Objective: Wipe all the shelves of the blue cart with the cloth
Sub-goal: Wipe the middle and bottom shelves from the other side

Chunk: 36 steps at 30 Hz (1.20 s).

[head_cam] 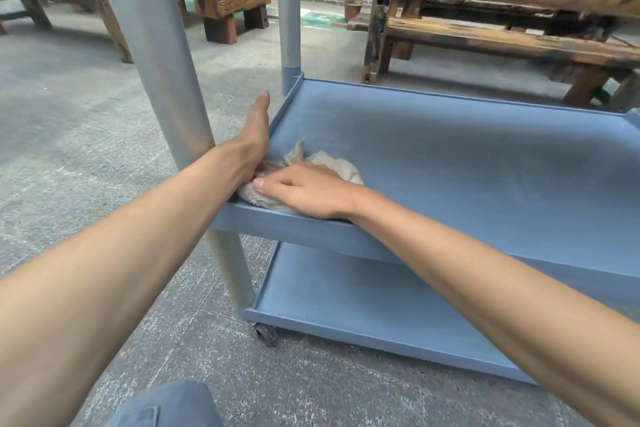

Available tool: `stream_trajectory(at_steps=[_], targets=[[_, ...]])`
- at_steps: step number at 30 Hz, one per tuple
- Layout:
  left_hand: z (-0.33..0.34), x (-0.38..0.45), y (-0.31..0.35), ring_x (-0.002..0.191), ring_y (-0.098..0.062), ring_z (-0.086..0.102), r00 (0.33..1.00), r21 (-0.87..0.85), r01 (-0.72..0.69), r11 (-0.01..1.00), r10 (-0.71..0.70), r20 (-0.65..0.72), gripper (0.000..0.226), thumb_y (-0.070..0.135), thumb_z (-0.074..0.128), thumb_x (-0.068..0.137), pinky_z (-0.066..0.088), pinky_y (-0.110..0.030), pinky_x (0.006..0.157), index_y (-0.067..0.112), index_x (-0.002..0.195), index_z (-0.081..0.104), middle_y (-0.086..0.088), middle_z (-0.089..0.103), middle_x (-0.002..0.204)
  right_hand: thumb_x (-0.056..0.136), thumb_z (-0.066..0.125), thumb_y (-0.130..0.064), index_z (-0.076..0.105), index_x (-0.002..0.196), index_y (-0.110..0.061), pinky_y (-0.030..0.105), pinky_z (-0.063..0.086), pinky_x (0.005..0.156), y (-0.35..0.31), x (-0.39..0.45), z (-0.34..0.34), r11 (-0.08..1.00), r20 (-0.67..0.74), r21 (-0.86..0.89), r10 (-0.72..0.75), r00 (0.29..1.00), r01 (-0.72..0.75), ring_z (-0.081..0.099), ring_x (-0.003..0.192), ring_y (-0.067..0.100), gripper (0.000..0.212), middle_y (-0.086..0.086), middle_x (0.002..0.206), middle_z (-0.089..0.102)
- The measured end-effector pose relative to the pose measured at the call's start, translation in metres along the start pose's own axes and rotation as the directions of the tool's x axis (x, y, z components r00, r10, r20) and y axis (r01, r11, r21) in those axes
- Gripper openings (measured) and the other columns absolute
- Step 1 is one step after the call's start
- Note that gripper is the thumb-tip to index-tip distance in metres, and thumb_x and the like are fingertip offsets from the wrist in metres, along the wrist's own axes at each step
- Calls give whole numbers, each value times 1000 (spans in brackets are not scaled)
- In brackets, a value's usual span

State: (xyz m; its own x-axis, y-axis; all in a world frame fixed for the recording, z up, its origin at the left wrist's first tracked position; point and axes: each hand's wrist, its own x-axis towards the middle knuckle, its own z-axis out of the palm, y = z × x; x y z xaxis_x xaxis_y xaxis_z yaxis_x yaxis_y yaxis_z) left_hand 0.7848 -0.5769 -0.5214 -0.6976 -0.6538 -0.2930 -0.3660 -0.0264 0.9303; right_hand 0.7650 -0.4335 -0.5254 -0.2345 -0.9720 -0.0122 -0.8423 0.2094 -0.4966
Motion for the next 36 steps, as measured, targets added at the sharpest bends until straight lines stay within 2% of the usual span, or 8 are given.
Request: stream_trajectory(at_steps=[2, 4, 7, 10, 13, 18, 30, 36], targets=[[-1, 5, -3, 87, -20, 71, 1000, 11, 21, 1000, -21, -7, 82, 78, 26, 91, 45, -25, 78, 12, 98, 74, -5, 74, 84, 112, 37, -43, 70, 111, -60, 47, 27, 123, 3, -3, 1, 997, 21, 70, -27, 999, 26, 41, 148, 28, 38, -10, 150, 57], [-2, 7, -5, 81, -23, 71, 999, 46, 33, 998, -33, -11, 77, 79, 31, 88, 41, -30, 72, 12, 94, 68, -8, 78, 85, 113, 36, -39, 67, 132, -45, 43, 23, 124, 7, -10, 2, 989, 59, 139, -62, 996, 54, 36, 150, 24, 38, -17, 147, 58], [0, 4, -10, 47, -19, 67, 1000, 42, 15, 999, -14, -18, 65, 72, 34, 90, 38, -33, 65, 17, 76, 66, -5, 74, 60, 112, 42, -34, 64, 70, -69, 27, 38, 100, 7, -20, -1, 990, 30, 128, -62, 998, 57, 57, 106, 11, 59, -48, 90, 65], [4, 6, -15, 87, -29, 70, 996, 162, -31, 986, 44, -75, 65, 60, 26, 96, 45, -40, 89, 13, 99, 70, -18, 74, 108, 111, 46, -36, 75, 93, -45, 19, 32, 75, 13, -21, 5, 993, -9, 102, -57, 998, 58, 39, 82, 6, 35, -39, 59, 52], [5, 13, -20, 120, -47, 51, 964, 642, -75, 763, 220, -148, 55, 40, 18, 102, 36, -51, 101, 5, 131, 48, -28, 51, 137, 110, 45, -41, 74, 109, -43, 26, 29, 89, 19, -26, 6, 996, -37, 49, -69, 997, 71, 48, 97, 12, 29, -26, 77, 62], [13, 10, -35, 110, -46, 59, 905, 877, -18, 481, 381, -190, 64, 64, 27, 95, 35, -46, 78, 6, 117, 46, -28, 62, 118, 108, 42, -49, 72, 120, -38, 32, 20, 114, 54, -50, -8, 998, -20, -46, 34, 999, -35, 27, 155, 16, 34, -7, 155, 53], [12, 8, -34, 102, -53, 59, 917, 907, 10, 421, 359, -176, 67, 65, 29, 81, 49, -52, 90, 6, 113, 37, -37, 57, 110, 99, 21, -65, 49, 142, -56, 55, 22, 114, 209, -258, -100, 724, -352, -103, 615, 705, -683, 34, 146, 29, 52, -15, 161, 38], [70, -8, -19, 151, -39, 12, 909, 947, -6, 323, 396, -130, 66, 43, 42, 95, 21, -65, 113, 2, 147, 32, -26, 23, 157, 92, 15, -78, 35, 147, -63, 73, 10, 118, 237, -299, -109, 541, -364, -11, 781, 507, -841, 15, 157, 27, 60, -17, 167, 28]])
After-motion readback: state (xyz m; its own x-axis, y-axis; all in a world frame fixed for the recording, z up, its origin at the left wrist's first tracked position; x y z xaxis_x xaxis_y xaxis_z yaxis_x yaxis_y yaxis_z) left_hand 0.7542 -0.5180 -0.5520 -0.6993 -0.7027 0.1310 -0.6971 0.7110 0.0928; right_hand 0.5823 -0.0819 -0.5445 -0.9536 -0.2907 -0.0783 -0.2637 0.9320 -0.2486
